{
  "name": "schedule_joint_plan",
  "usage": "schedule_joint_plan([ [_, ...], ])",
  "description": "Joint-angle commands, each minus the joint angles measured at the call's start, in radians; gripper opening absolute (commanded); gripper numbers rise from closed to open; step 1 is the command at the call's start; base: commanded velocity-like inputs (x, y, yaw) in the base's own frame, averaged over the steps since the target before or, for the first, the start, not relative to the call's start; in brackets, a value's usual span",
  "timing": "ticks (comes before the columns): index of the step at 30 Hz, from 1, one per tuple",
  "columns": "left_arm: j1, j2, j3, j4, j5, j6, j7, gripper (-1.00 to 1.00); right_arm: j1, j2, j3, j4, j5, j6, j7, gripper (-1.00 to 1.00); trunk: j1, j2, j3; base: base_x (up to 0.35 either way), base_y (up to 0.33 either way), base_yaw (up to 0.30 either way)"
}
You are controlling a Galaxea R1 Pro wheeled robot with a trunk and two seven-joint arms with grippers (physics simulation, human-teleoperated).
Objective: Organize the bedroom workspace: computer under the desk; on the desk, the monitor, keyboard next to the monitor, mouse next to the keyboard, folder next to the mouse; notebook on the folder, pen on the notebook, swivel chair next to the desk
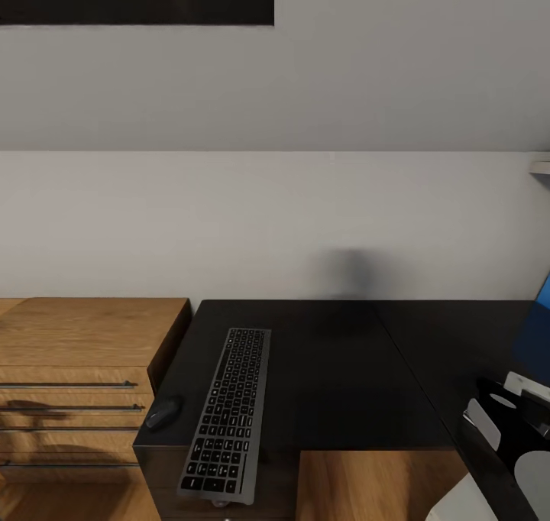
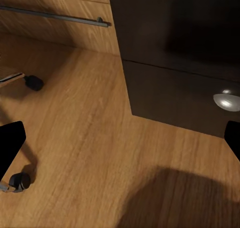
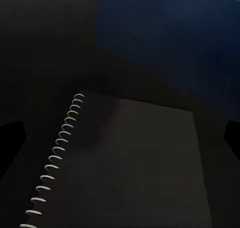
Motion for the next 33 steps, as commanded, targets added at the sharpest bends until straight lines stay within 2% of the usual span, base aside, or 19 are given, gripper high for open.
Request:
schedule_joint_plan([
  [1, 0.000, 0.001, -0.008, -0.001, 0.011, -0.005, 0.007, 1.00, 0.000, 0.000, 0.001, -0.001, -0.011, -0.002, -0.003, 1.00, 0.000, -0.001, -0.001, 0.000, 0.000, 0.000],
  [7, 0.000, 0.001, -0.008, -0.001, 0.010, -0.005, 0.007, 1.00, 0.000, -0.002, -0.005, -0.001, -0.017, 0.002, -0.002, 1.00, 0.000, -0.001, -0.001, 0.000, 0.000, 0.000],
  [12, 0.000, 0.001, -0.008, -0.001, 0.011, -0.005, 0.007, 1.00, 0.000, -0.016, -0.033, 0.000, -0.057, 0.005, 0.000, 1.00, 0.000, -0.001, -0.001, 0.000, 0.000, 0.000],
  [18, 0.000, 0.001, -0.008, -0.001, 0.011, -0.005, 0.006, 1.00, 0.000, -0.026, -0.045, 0.000, -0.099, 0.015, 0.005, 1.00, 0.000, -0.001, -0.001, 0.000, 0.000, 0.000],
  [19, 0.000, 0.001, -0.008, -0.001, 0.011, -0.005, 0.006, 1.00, 0.000, -0.027, -0.049, 0.000, -0.113, 0.018, 0.029, 1.00, 0.000, -0.001, -0.001, 0.000, 0.000, 0.000],
  [31, 0.000, 0.001, -0.011, -0.001, 0.012, -0.005, 0.006, 1.00, 0.000, -0.025, -0.049, 0.001, -0.116, 0.019, 0.042, 1.00, 0.000, -0.001, -0.001, 0.000, 0.000, 0.000],
  [33, 0.000, 0.001, -0.011, -0.001, 0.011, -0.005, 0.007, 1.00, 0.000, -0.025, -0.049, 0.001, -0.116, 0.020, 0.042, 1.00, 0.008, -0.015, -0.007, 0.000, 0.000, 0.000],
])
